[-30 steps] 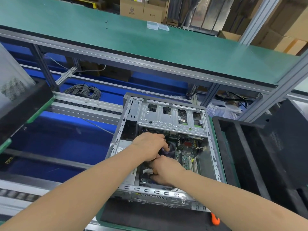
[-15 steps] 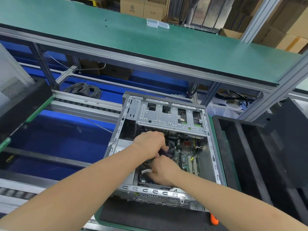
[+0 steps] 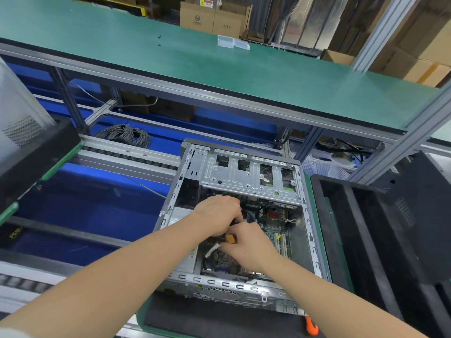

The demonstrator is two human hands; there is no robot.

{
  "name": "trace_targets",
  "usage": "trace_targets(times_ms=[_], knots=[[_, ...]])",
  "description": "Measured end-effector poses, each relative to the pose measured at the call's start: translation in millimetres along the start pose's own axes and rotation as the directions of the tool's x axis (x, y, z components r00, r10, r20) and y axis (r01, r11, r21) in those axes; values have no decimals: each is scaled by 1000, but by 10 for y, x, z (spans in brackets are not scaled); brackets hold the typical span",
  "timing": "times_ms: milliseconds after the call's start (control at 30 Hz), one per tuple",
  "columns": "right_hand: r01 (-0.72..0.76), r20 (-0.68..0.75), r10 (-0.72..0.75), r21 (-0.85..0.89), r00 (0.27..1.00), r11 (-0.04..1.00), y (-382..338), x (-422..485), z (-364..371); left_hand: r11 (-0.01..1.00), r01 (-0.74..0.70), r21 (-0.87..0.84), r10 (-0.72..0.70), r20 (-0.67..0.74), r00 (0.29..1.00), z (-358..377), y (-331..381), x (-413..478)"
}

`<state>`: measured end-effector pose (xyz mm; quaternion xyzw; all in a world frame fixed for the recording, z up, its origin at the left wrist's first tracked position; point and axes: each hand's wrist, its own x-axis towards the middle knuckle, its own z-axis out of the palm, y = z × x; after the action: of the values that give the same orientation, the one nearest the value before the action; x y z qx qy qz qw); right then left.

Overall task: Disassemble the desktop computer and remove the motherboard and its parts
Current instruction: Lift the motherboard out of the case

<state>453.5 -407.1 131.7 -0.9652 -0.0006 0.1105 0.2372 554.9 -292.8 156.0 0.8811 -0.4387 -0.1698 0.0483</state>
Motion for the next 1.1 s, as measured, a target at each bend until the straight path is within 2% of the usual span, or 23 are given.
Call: trace_targets(times_ms=[100, 167, 200, 300, 367, 400, 533, 700, 767, 833, 1000, 1100], knots=[[30, -27, -31, -18, 999, 999, 18, -87, 54, 998, -3, -62, -1, -56, 998, -54, 6, -79], [-17, 22, 16, 35, 1000, 999, 49, -93, 64, 997, -6, -79, -4, -119, 993, -87, 13, -182], [-63, 31, 60, 91, 998, 994, 68, -79, 46, 999, -7, -47, 2, -98, 995, -87, 4, -262], [-206, 109, 179, 353, 978, 913, 106, -40, -16, 984, -33, 176, 17, 93, 996, -14, -21, -458], [-265, 177, 203, 498, 963, 825, 110, -49, -15, 942, -18, 334, -12, 86, 996, 36, 23, -488], [-243, 167, 183, 489, 969, 838, 112, -49, -21, 924, 21, 383, -53, 73, 996, 53, 67, -474], [-115, 196, 49, 345, 979, 931, 111, -41, -130, 881, 182, 437, -202, -2, 979, 82, 269, -395], [76, 288, -74, 4, 955, 997, 283, -115, -323, 911, 271, 310, -233, -154, 960, 99, 213, -411], [219, 421, -135, -157, 897, 963, 375, -213, -355, 921, 260, 290, -212, -185, 959, 108, 179, -421], [307, 489, -164, -228, 857, 924, 447, -294, -343, 925, 256, 280, -206, -196, 959, 112, 170, -424], [337, 472, -158, -323, 867, 884, 427, -304, -284, 930, 276, 243, -231, -200, 952, 71, 142, -446], [390, 459, -176, -429, 871, 815, 354, -304, -246, 947, 280, 157, -251, -179, 951, 53, 86, -479]])
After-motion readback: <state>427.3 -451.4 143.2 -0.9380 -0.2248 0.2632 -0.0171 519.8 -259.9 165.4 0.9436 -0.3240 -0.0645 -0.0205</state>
